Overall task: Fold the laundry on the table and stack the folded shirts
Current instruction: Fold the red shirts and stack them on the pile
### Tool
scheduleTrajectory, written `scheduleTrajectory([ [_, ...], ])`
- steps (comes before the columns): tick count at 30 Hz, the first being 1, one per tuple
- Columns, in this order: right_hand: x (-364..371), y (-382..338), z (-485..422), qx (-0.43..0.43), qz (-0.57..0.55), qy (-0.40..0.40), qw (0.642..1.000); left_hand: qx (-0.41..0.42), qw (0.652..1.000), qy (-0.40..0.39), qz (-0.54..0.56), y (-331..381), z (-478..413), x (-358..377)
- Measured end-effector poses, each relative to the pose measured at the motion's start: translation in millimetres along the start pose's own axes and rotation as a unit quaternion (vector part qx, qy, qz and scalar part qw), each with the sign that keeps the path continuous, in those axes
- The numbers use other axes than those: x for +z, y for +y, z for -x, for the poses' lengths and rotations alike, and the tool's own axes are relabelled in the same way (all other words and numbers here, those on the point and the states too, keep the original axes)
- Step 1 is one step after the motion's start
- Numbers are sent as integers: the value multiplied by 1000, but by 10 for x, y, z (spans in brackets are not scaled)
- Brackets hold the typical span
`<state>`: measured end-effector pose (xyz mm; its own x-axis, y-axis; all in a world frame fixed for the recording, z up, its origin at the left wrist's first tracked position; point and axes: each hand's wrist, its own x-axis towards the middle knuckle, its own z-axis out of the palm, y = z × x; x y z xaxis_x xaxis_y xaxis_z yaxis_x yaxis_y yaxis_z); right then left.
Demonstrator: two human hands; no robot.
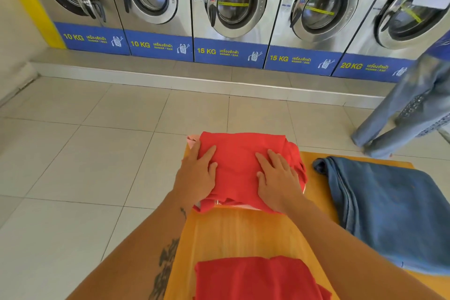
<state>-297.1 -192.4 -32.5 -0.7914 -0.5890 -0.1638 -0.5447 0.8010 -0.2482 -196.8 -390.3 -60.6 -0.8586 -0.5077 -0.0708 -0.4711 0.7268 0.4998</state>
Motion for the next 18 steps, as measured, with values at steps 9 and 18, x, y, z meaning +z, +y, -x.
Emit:
scheduleTrajectory([
  [9,-196,189,431,-2,-115,-30,993,1,989,104,109,36,1042,-15],
  [18,78,493,1877,91,-223,-107,965,-74,980,-30,180,224,2578,195],
])
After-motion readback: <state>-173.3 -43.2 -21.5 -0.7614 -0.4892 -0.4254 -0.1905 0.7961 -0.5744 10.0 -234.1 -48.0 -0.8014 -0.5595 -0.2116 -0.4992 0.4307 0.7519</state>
